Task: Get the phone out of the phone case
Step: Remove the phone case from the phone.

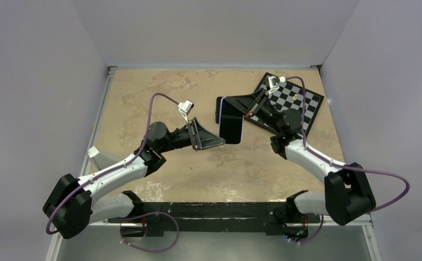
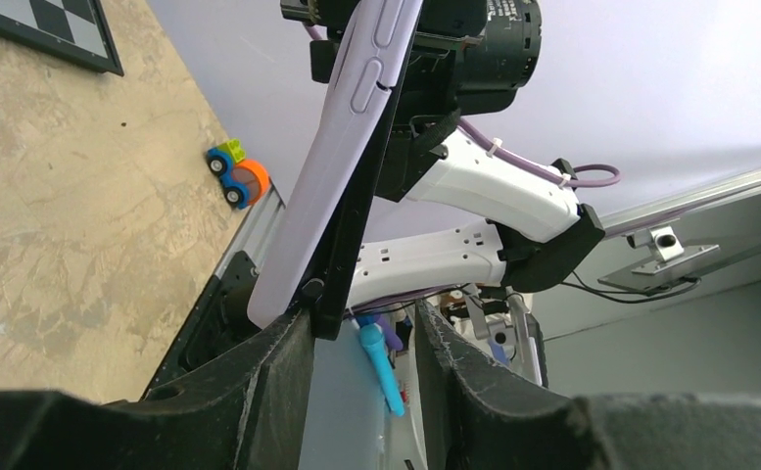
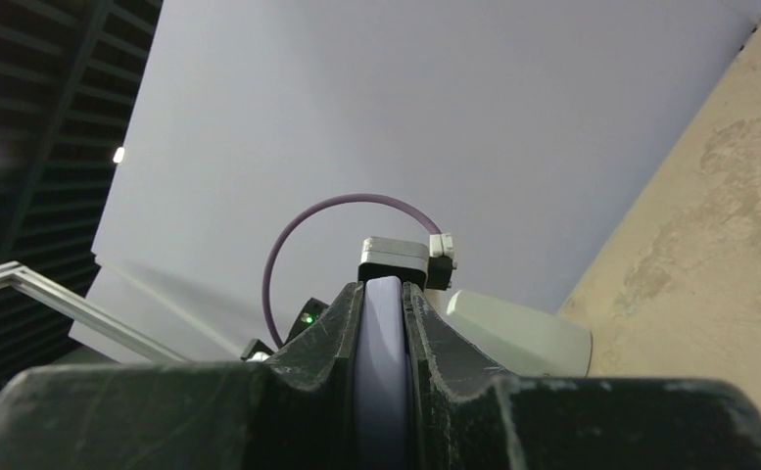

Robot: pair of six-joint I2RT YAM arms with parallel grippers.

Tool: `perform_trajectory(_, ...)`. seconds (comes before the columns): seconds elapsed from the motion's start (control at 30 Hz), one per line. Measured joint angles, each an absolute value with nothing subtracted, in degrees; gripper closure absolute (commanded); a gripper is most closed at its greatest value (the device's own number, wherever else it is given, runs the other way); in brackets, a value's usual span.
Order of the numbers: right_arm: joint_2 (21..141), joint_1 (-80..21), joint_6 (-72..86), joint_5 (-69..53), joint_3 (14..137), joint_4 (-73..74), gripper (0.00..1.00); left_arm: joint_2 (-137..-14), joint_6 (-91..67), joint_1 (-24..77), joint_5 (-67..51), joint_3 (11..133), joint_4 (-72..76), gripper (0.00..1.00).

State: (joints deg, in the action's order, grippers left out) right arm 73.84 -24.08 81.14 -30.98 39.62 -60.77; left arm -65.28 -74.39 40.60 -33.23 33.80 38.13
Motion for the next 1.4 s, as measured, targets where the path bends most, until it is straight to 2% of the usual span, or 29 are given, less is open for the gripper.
perform_trajectory(0.27,73.84,-24.08,82.48,-29.89,39.05,-62.98,1.00,-66.76,-73.65,40.51,-34.92,36.51,37.06,0.66)
perform_trajectory(0.53,73.47,-24.64,79.59,-29.30,38.92,-61.80,1.00,-67.61,-68.69,39.55,-36.62,40.58,28.25,0.73)
perform_trajectory(0.93,70.61,-26.35,71.90,-28.23,38.98,-55.92,1.00,-68.14,-64.23,39.55,-36.77,41.43,24.56,0.94)
perform_trajectory(0.97,70.61,-26.35,71.85,-28.23,38.98,-55.92,1.00,-68.14,-64.10,39.55,-36.80,41.43,24.69,0.93)
perform_trajectory(1.07,70.59,-26.37,71.72,-28.21,38.98,-55.90,1.00,-68.12,-63.88,39.55,-36.82,41.41,24.80,0.75)
perform_trajectory(1.17,70.43,-26.50,71.57,-27.81,38.98,-55.40,1.00,-67.81,-64.01,39.57,-36.14,41.34,24.67,0.67)
perform_trajectory(1.27,70.22,-27.31,70.61,-26.87,38.98,-55.02,1.00,-67.51,-65.17,39.66,-34.83,41.28,24.71,0.67)
perform_trajectory(1.33,70.02,-27.75,70.00,-26.20,38.98,-54.83,1.00,-67.16,-65.95,39.66,-34.09,40.75,25.21,0.75)
perform_trajectory(1.4,69.91,-28.10,69.67,-25.87,38.98,-54.81,1.00,-66.94,-66.67,39.68,-33.39,40.05,25.71,0.77)
